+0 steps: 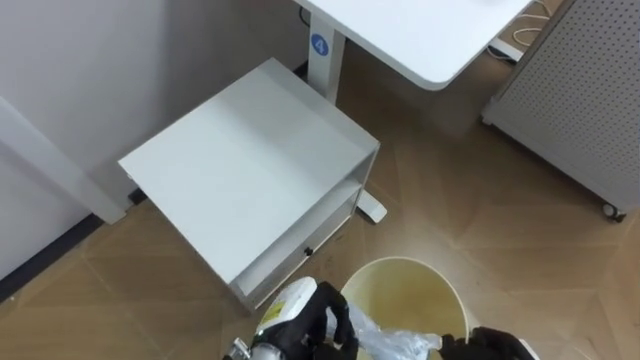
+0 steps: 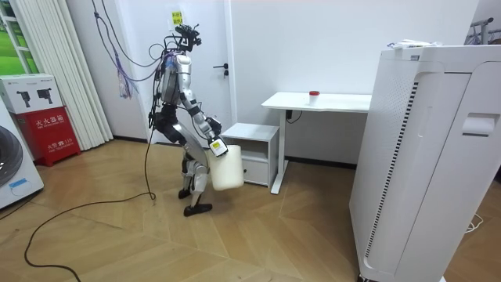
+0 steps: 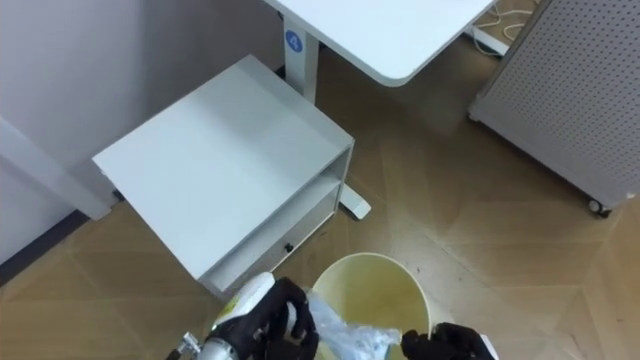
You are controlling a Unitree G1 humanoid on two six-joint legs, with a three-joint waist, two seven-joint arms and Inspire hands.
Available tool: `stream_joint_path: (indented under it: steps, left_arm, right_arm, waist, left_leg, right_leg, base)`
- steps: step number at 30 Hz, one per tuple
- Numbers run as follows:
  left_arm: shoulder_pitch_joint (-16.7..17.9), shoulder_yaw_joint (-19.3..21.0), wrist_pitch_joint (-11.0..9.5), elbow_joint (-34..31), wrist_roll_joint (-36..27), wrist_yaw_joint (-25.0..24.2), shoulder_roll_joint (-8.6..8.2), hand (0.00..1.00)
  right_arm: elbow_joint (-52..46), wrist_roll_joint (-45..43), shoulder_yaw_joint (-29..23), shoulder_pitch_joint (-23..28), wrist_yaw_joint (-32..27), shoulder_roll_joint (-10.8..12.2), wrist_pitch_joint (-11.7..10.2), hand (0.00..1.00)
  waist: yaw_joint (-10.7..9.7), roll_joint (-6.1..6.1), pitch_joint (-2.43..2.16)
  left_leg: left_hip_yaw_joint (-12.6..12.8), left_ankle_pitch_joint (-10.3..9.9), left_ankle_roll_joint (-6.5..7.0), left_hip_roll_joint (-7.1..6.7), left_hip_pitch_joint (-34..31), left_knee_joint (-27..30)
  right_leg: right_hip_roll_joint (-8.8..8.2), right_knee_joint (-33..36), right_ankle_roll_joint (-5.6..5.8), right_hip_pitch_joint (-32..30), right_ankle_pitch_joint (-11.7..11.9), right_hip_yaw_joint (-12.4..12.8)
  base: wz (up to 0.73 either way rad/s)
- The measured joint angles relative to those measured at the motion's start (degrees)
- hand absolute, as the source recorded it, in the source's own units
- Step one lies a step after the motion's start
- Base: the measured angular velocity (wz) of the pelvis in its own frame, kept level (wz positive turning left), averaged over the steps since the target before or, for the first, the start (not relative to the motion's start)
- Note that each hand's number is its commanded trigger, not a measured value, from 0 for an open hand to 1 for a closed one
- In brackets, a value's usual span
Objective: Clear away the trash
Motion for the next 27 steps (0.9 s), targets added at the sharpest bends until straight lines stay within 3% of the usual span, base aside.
stream_joint_path:
  steps: [5, 15, 27]
  left_arm:
    - [0.3, 0.0, 0.0, 0.0, -3.7, -1.7, -0.21, 0.00]
    - [0.3, -0.1, 0.0, -2.1, -3.7, -3.3, -1.86, 0.00]
    - [0.2, 0.0, 0.0, -2.1, -3.6, -3.3, -1.94, 0.00]
  right_arm:
    - [0.0, 0.0, 0.0, -0.1, 0.0, 0.3, -0.3, 1.00]
    - [0.0, 0.8, 0.0, 0.0, 1.8, 1.5, -0.8, 1.00]
    - [0.0, 1.3, 0.0, 0.1, 2.3, 1.8, -0.8, 1.00]
  waist:
    - [0.0, -0.02, 0.01]
    - [-0.1, -0.20, 0.12]
    - [0.0, -0.27, 0.13]
  left_leg:
    - [0.2, 0.1, 0.13, -0.04, 0.0, -0.6]
    - [0.4, 0.1, 0.13, 0.05, 0.1, -0.9]
    - [0.4, 0.1, 0.13, 0.01, 0.3, -1.1]
  right_leg:
    - [-0.05, -0.7, 0.09, 0.0, 0.1, 0.0]
    - [-0.21, -1.3, 0.14, 0.3, 0.1, 0.2]
    - [-0.04, -1.5, 0.35, 0.3, 0.3, 0.3]
  base:
    - [0.00]
    - [0.00]
    - [0.00]
